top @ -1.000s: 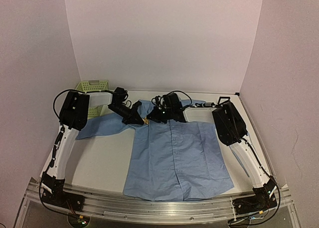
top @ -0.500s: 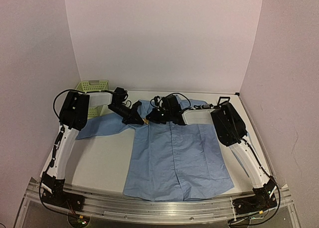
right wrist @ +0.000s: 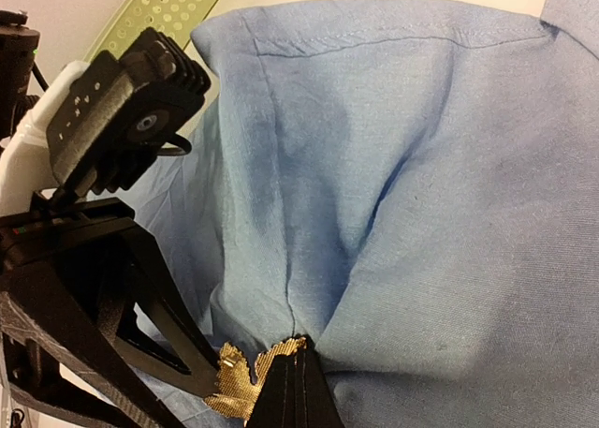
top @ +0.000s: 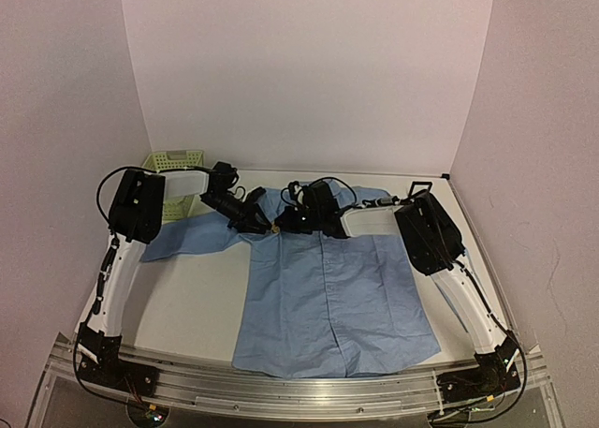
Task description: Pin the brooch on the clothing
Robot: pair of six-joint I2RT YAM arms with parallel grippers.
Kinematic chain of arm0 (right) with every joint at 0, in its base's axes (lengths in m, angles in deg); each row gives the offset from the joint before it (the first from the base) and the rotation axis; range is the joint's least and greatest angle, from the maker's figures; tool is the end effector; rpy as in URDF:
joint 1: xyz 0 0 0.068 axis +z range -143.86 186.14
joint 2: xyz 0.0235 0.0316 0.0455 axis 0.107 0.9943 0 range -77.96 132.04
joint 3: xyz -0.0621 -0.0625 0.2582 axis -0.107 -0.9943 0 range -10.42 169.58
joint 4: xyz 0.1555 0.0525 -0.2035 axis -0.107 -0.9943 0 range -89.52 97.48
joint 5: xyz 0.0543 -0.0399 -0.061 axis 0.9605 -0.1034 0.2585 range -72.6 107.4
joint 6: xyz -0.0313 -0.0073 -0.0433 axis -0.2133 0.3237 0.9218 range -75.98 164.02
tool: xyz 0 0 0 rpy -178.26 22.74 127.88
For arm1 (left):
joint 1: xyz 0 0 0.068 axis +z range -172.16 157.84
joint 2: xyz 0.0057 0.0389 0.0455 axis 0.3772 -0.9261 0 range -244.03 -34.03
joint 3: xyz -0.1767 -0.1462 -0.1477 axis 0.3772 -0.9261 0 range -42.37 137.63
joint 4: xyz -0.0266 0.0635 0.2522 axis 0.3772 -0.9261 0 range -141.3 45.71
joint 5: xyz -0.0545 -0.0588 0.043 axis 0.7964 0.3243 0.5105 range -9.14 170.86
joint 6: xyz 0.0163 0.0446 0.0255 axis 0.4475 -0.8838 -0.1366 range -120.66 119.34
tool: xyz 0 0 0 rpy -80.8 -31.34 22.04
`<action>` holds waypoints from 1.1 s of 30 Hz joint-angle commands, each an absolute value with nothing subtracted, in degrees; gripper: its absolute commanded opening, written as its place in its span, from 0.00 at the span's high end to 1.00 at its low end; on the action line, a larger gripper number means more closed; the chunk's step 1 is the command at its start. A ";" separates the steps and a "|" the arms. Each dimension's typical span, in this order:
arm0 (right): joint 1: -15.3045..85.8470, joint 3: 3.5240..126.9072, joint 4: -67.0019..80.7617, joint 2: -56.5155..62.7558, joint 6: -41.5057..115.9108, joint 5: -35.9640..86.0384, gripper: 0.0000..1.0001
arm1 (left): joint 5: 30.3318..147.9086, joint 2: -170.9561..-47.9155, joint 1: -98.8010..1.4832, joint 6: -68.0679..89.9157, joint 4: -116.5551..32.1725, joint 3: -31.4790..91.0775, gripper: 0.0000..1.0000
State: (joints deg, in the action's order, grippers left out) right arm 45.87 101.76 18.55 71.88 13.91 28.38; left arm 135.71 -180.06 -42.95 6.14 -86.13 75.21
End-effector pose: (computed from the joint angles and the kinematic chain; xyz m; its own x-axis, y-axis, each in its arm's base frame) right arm 0.4387 0.3736 0.0952 -0.6783 0.0767 -0.7307 -0.4834 0.7024 0.5224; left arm 0.4710 -0.2099 0.1080 -0.9286 0.2796 -0.2440 0.3549 0.4768 -0.8042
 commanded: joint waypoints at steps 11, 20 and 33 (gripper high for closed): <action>47.42 99.37 10.37 70.71 17.56 25.13 1.00 | 135.28 -172.01 -41.77 -9.78 -94.82 79.42 0.77; 48.61 99.54 10.41 68.92 20.09 20.38 1.00 | 123.29 -159.11 -42.85 -56.80 -74.46 59.98 0.64; 48.77 99.93 10.77 69.09 23.75 18.74 1.00 | 115.90 -169.29 -44.53 -44.91 -72.61 65.13 0.98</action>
State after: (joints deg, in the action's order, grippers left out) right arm 48.32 101.04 16.23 70.39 21.73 20.04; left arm 117.66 -167.45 -44.80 -52.78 -74.75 62.25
